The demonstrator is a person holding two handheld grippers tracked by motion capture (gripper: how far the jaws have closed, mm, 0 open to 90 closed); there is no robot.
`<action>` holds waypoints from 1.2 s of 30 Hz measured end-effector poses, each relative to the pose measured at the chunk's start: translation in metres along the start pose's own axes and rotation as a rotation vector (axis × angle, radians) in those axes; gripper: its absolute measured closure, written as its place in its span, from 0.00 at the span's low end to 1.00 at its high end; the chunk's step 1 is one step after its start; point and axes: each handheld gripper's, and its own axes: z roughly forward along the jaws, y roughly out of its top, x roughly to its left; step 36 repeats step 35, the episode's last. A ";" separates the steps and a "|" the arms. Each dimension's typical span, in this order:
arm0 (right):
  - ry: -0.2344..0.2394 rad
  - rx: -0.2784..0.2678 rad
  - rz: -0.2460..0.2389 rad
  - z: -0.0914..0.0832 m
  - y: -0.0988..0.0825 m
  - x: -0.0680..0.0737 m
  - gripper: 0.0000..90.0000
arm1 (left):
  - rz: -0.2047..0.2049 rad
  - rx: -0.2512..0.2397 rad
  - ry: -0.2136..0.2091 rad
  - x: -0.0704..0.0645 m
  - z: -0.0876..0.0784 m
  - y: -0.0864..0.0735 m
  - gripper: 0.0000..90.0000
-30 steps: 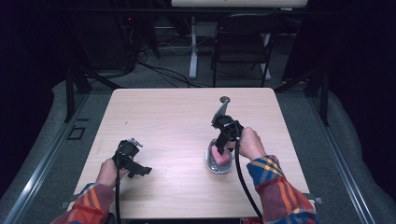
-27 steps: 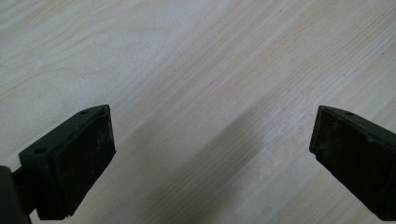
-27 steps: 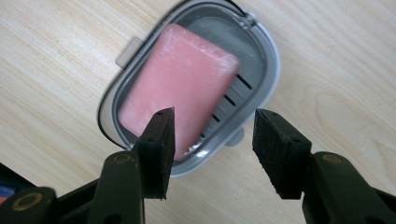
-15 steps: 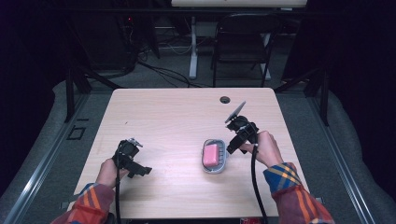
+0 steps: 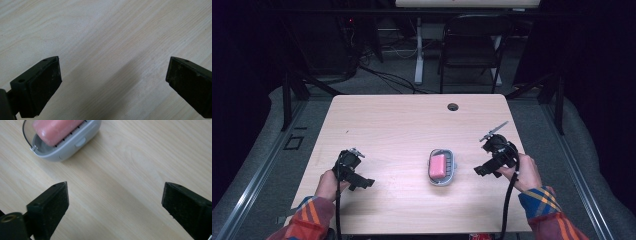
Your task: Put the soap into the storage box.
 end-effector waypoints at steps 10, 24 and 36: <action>0.003 -0.001 0.054 0.006 -0.046 -0.009 0.00 | -0.007 0.001 0.001 0.000 0.000 0.000 0.00; -0.078 -0.102 0.092 0.025 -0.083 0.000 0.00 | 0.004 0.004 -0.007 -0.001 0.001 0.000 0.00; -0.063 -0.097 0.049 0.030 -0.084 -0.004 0.00 | 0.003 0.002 -0.022 0.000 0.002 0.000 0.00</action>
